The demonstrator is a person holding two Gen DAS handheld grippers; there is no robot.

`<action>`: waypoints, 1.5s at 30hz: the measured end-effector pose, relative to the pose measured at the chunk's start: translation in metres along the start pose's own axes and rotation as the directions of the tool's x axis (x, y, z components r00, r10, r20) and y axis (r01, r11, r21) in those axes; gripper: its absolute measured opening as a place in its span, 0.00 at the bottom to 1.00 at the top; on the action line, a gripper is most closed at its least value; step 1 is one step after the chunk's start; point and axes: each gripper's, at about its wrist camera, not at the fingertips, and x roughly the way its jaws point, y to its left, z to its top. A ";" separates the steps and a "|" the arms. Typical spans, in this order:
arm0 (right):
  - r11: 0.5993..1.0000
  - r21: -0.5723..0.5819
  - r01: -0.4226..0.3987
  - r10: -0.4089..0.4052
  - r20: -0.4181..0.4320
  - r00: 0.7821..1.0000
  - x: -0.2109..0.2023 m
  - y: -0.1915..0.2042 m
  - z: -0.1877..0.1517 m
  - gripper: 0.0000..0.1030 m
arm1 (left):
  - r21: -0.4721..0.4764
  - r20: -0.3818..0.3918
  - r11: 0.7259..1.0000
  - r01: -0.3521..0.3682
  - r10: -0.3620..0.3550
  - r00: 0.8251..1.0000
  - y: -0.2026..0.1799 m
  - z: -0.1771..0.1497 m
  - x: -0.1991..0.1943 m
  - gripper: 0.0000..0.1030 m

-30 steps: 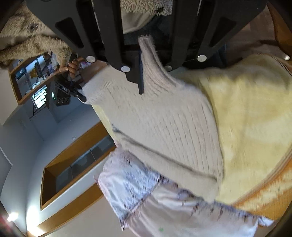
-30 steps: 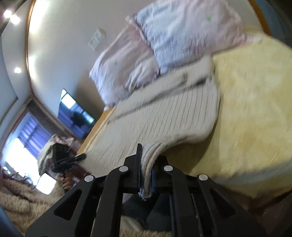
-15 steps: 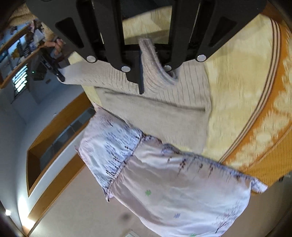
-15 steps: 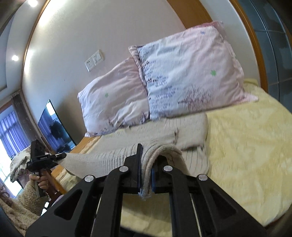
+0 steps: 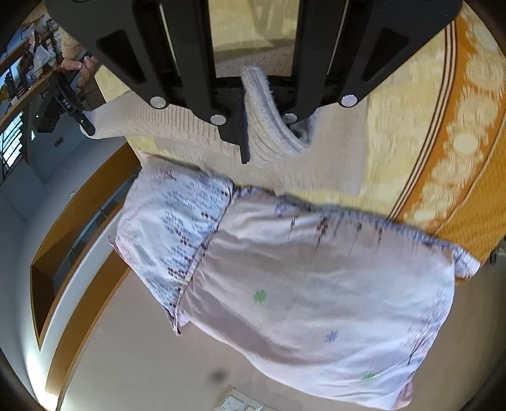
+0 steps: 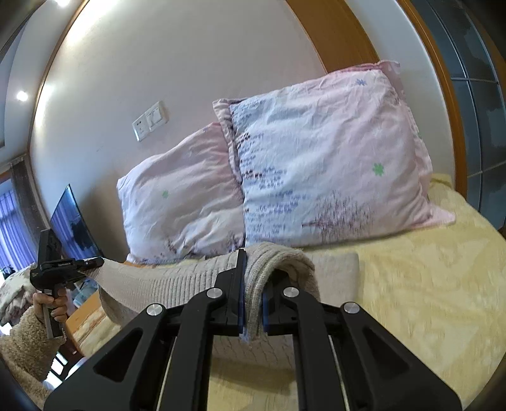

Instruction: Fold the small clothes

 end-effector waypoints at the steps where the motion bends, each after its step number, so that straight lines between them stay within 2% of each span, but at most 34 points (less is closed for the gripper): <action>1: 1.000 0.000 0.002 -0.002 0.006 1.000 0.004 0.000 0.003 0.07 | 0.002 0.006 1.000 -0.006 0.006 1.000 0.000 0.007 0.006 0.05; 6: 0.998 0.063 0.026 -0.025 -0.018 1.000 0.044 -0.020 0.009 0.08 | -0.034 -0.005 0.999 -0.034 0.034 0.999 0.013 0.025 0.044 0.05; 11: 0.979 0.188 0.080 -0.055 -0.135 0.989 0.096 -0.058 -0.002 0.08 | -0.090 -0.077 0.992 -0.090 0.083 0.994 0.038 0.022 0.096 0.05; 15: 0.957 0.245 0.152 -0.092 -0.241 0.966 0.135 -0.080 -0.015 0.08 | -0.189 -0.139 0.976 -0.104 0.078 0.987 0.064 0.017 0.131 0.05; 19: 0.942 0.253 0.222 -0.141 -0.302 0.943 0.161 -0.089 -0.018 0.08 | -0.264 -0.171 0.959 -0.103 0.058 0.983 0.082 0.013 0.156 0.05; 21: 0.927 0.287 0.243 -0.145 -0.324 0.935 0.169 -0.096 -0.019 0.10 | -0.291 -0.185 0.952 -0.098 0.044 0.982 0.087 0.012 0.164 0.06; 22: 0.917 0.308 0.252 -0.143 -0.336 0.931 0.173 -0.099 -0.019 0.16 | -0.313 -0.192 0.945 -0.096 0.036 0.981 0.090 0.012 0.168 0.08; 23: 0.914 0.320 0.251 -0.138 -0.337 0.931 0.174 -0.100 -0.018 0.31 | -0.327 -0.193 0.941 -0.091 0.027 0.981 0.092 0.012 0.169 0.13; 24: 0.911 0.332 0.245 -0.132 -0.329 0.935 0.173 -0.100 -0.018 0.39 | -0.339 -0.194 0.937 -0.086 0.020 0.981 0.094 0.013 0.169 0.18; 25: 0.911 0.336 0.241 -0.132 -0.315 0.940 0.169 -0.099 -0.017 0.55 | -0.347 -0.180 0.934 -0.084 0.021 0.983 0.095 0.015 0.165 0.34; 26: 0.913 0.327 0.242 -0.145 -0.295 0.944 0.162 -0.096 -0.015 0.61 | -0.346 -0.160 0.934 -0.084 0.029 0.987 0.095 0.018 0.160 0.46; 28: 0.924 0.301 0.234 -0.155 -0.263 0.952 0.146 -0.091 -0.010 0.61 | -0.330 -0.121 0.941 -0.070 0.031 0.992 0.095 0.023 0.143 0.49; 33: 0.921 0.307 0.241 -0.173 -0.233 0.957 0.104 -0.093 -0.007 0.58 | -0.259 -0.132 0.963 -0.075 0.042 0.990 0.091 0.019 0.109 0.49; 37: 0.927 0.278 0.254 -0.181 -0.262 0.948 0.080 -0.092 -0.019 0.49 | -0.201 -0.164 0.977 -0.078 0.045 0.985 0.088 0.004 0.089 0.48; 41: 0.934 0.248 0.258 -0.176 -0.311 0.934 0.073 -0.088 -0.033 0.47 | -0.134 -0.186 0.986 -0.104 0.078 0.980 0.085 -0.013 0.076 0.48; 45: 0.934 0.227 0.277 -0.191 -0.339 0.921 0.071 -0.087 -0.043 0.46 | -0.123 -0.204 0.986 -0.114 0.087 0.975 0.086 -0.024 0.074 0.48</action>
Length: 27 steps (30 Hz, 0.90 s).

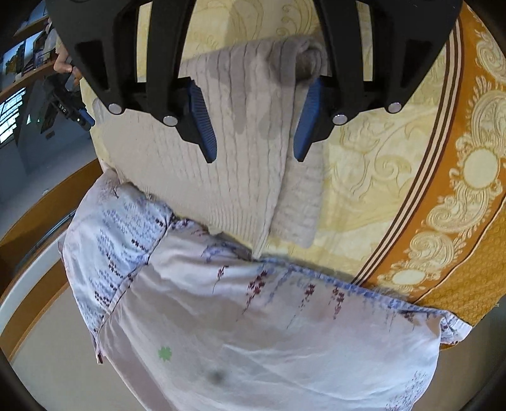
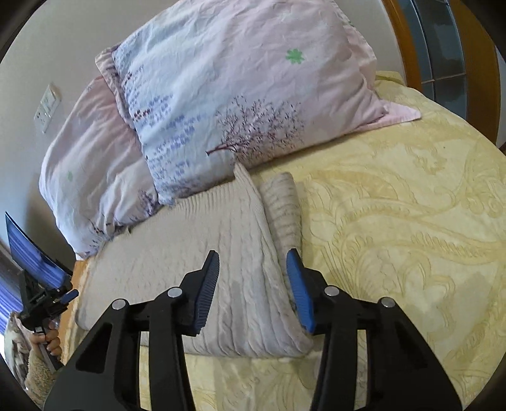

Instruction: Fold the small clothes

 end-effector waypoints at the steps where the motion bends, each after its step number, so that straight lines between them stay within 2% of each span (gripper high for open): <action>1: 1.000 -0.002 0.003 -0.003 -0.004 1.000 0.001 0.000 -0.001 0.46 | 0.000 -0.003 1.000 -0.003 0.003 1.000 0.001 -0.001 0.001 0.48; 7: 1.000 -0.021 0.020 -0.021 -0.042 0.999 0.013 -0.002 -0.007 0.45 | 0.015 -0.038 1.000 -0.027 0.028 0.999 0.002 -0.013 0.011 0.46; 12: 0.998 -0.058 0.021 -0.024 -0.048 0.999 0.015 0.002 -0.011 0.27 | 0.019 -0.057 0.999 -0.032 0.033 0.998 0.002 -0.017 0.017 0.36; 14: 0.998 -0.056 0.013 -0.016 -0.043 0.999 0.013 0.001 -0.011 0.15 | 0.014 -0.061 0.999 -0.033 0.034 0.998 0.003 -0.018 0.018 0.28; 19: 0.997 -0.079 0.022 -0.023 -0.022 0.999 0.009 0.004 -0.013 0.09 | -0.011 -0.070 1.000 -0.025 0.024 0.997 0.009 -0.020 0.018 0.10; 27: 0.996 -0.092 0.015 -0.012 0.034 0.999 -0.013 0.012 -0.015 0.08 | 0.019 -0.048 1.000 -0.004 0.005 0.999 0.004 -0.021 0.004 0.07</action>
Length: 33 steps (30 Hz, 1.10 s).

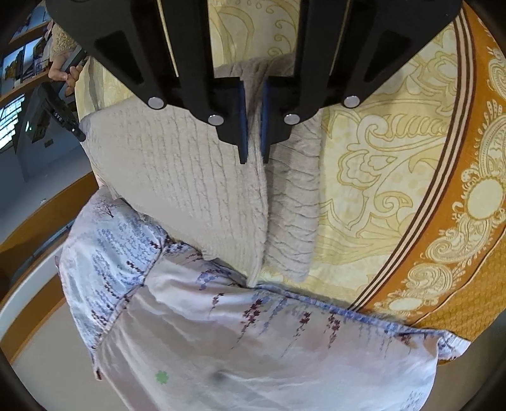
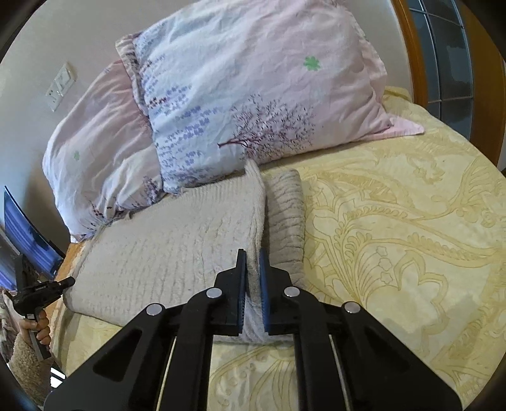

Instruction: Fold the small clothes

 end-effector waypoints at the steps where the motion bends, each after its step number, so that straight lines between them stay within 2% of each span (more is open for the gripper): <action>1: 1.000 0.000 0.000 0.000 0.004 1.000 -0.003 0.001 -0.001 0.08 | 0.006 0.001 1.000 0.004 -0.004 1.000 0.000 0.000 -0.002 0.07; 9: 1.000 0.009 0.017 -0.017 -0.004 1.000 -0.011 0.001 -0.011 0.08 | 0.014 -0.012 0.999 0.035 -0.035 0.999 0.007 -0.011 -0.012 0.06; 12: 0.998 0.012 0.065 -0.065 -0.005 0.998 -0.008 -0.001 -0.014 0.08 | 0.024 -0.013 1.000 0.019 -0.019 1.000 0.010 -0.013 -0.012 0.06; 16: 0.993 0.045 0.106 -0.103 -0.061 0.993 0.008 -0.013 -0.018 0.08 | 0.009 -0.036 1.000 -0.007 0.007 0.999 0.015 -0.012 0.000 0.07; 21: 0.995 0.078 0.069 -0.064 -0.063 0.996 0.004 -0.016 -0.022 0.10 | 0.009 -0.028 1.000 -0.005 0.005 1.000 0.013 -0.012 0.000 0.09; 25: 0.994 0.097 0.049 -0.044 -0.056 0.997 -0.003 -0.018 -0.021 0.29 | -0.007 -0.030 1.000 0.006 -0.006 1.000 0.013 -0.011 0.001 0.18; 26: 0.994 0.096 0.053 -0.047 -0.060 0.997 -0.002 -0.018 -0.022 0.31 | -0.014 -0.031 1.000 0.015 -0.016 0.999 0.012 -0.011 0.001 0.23; 27: 0.994 0.095 0.051 -0.045 -0.067 0.997 0.000 -0.018 -0.023 0.31 | -0.018 -0.029 1.000 0.024 -0.024 0.999 0.012 -0.011 0.000 0.24; 28: 0.995 0.091 0.042 -0.035 -0.076 0.996 0.002 -0.017 -0.023 0.27 | -0.020 -0.027 0.999 0.025 -0.026 0.999 0.011 -0.012 0.000 0.25; 29: 0.995 0.086 0.042 -0.035 -0.078 0.996 0.003 -0.017 -0.025 0.07 | -0.015 -0.028 1.000 0.019 -0.019 0.999 0.010 -0.012 0.000 0.22; 30: 0.996 0.080 0.040 -0.034 -0.072 0.997 0.002 -0.016 -0.026 0.07 | -0.003 -0.031 1.000 0.008 -0.008 0.999 0.008 -0.012 0.000 0.19; 31: 0.996 0.081 0.048 -0.043 -0.057 0.997 -0.001 -0.016 -0.027 0.07 | 0.017 -0.035 1.000 -0.019 0.020 0.999 0.007 -0.012 0.001 0.11; 33: 0.993 0.086 0.079 -0.074 -0.062 0.995 0.000 -0.019 -0.027 0.07 | 0.030 -0.044 0.999 -0.035 0.037 0.998 0.007 -0.013 0.001 0.10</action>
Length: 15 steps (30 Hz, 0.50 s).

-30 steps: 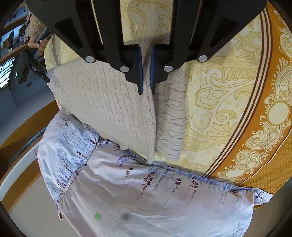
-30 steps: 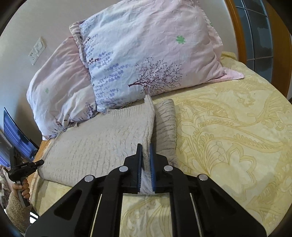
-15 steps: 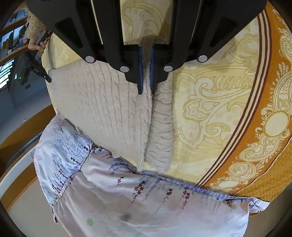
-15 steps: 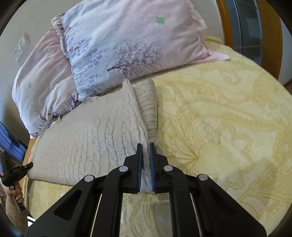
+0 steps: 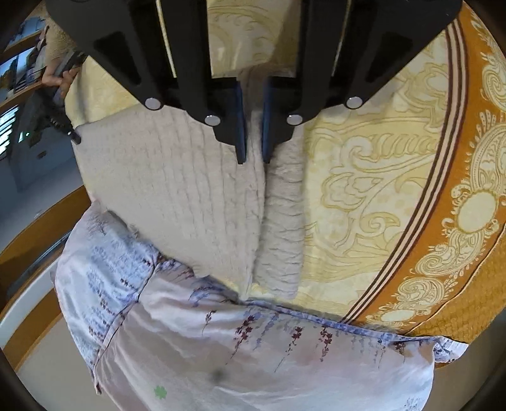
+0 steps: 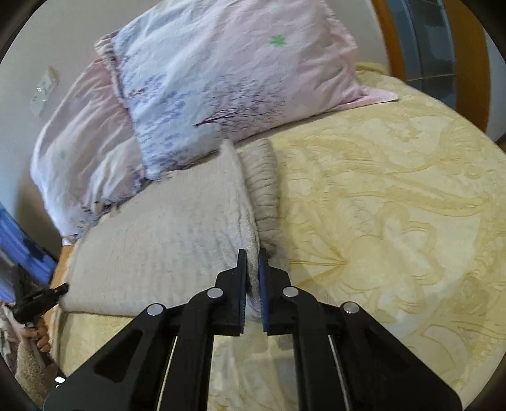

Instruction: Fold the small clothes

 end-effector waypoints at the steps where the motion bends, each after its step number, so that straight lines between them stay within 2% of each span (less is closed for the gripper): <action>1: 1.000 0.005 0.008 -0.008 -0.022 1.000 0.004 -0.002 0.000 0.07 | -0.004 0.000 1.000 0.003 -0.003 1.000 0.001 0.000 0.000 0.10; 3: 1.000 0.003 0.023 -0.023 -0.029 0.999 0.006 -0.001 0.000 0.07 | -0.020 0.006 1.000 0.006 -0.006 1.000 0.003 0.000 -0.004 0.12; 4: 1.000 0.003 0.022 -0.022 0.003 1.000 0.005 0.002 0.001 0.08 | -0.027 0.015 1.000 0.006 -0.005 1.000 0.004 0.001 -0.007 0.14; 6: 0.999 -0.004 0.044 -0.044 0.037 0.998 -0.001 0.010 0.004 0.15 | -0.040 0.035 0.999 0.009 -0.008 0.999 0.005 0.003 -0.013 0.20; 8: 0.998 -0.056 0.035 -0.030 0.085 0.996 -0.007 0.029 0.009 0.26 | -0.046 0.080 0.999 -0.011 0.014 0.997 0.001 0.007 -0.023 0.42; 9: 0.996 -0.082 0.030 -0.022 0.093 0.995 -0.007 0.036 0.010 0.27 | -0.038 0.099 0.999 -0.020 0.023 0.995 -0.002 0.008 -0.025 0.45; 12: 0.984 -0.176 0.004 0.011 0.085 0.996 0.004 0.068 0.014 0.26 | -0.003 0.129 1.000 -0.021 0.021 0.991 -0.019 0.013 -0.027 0.49; 15: 0.974 -0.229 -0.006 0.018 0.049 0.999 0.022 0.096 0.016 0.26 | 0.021 0.113 1.000 0.013 -0.015 0.994 -0.037 0.016 -0.014 0.52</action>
